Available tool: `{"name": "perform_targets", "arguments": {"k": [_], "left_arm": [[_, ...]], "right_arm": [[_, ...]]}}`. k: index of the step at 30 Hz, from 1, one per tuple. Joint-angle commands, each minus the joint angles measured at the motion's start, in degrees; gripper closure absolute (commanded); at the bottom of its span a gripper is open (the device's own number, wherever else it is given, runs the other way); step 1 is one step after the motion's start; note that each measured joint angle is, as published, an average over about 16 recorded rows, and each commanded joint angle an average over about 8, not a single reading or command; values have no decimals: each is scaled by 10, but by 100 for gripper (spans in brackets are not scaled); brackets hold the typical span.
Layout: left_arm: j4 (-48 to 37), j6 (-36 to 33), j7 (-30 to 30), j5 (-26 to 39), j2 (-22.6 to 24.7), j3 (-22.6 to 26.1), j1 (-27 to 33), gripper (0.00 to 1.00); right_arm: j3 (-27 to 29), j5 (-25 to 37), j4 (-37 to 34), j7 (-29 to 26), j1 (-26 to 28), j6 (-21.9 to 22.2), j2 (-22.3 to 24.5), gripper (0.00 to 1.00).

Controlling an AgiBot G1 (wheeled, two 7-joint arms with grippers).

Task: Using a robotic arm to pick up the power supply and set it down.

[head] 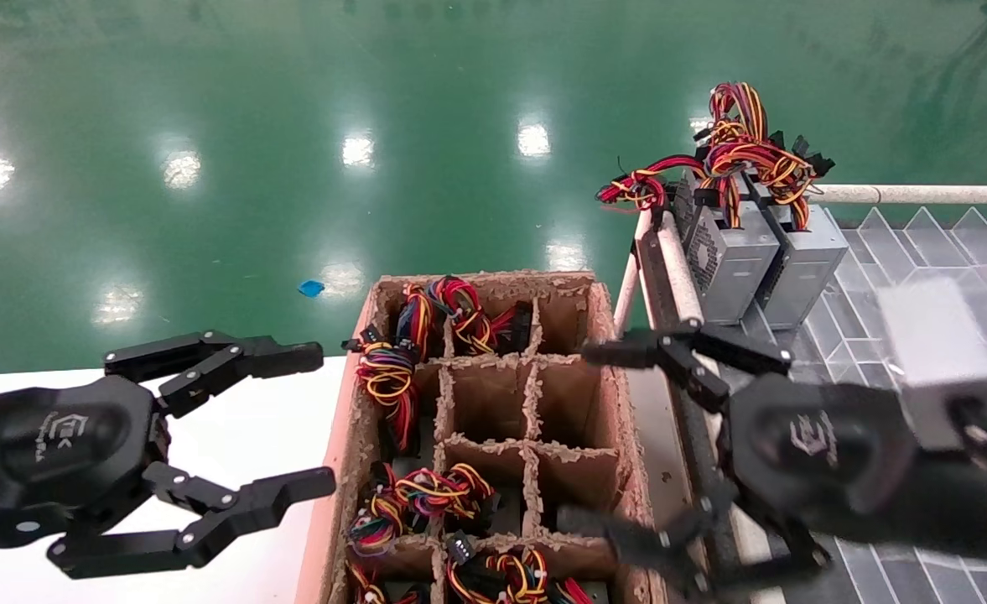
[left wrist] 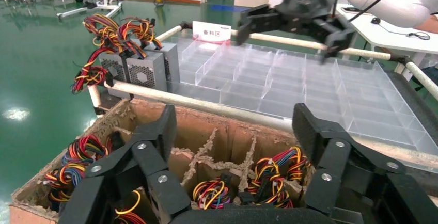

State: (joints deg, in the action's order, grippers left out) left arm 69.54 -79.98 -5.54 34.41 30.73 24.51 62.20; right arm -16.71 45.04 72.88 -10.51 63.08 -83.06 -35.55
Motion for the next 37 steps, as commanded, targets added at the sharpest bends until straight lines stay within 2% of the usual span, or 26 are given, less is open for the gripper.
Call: {"name": "perform_targets", "arguments": {"k": [1,8,37], "left_arm": [[0,0,0,0,0,0,0,0],[0,0,0,0,0,0,0,0],[0,0,0,0,0,0,0,0]], "right_arm": [[4,-17,4,-1,-8,-14,3,0],[10,-47,11,-3,-22,-38,8,0],[7,-32,7,-3,-16,-27,6,0]]}}
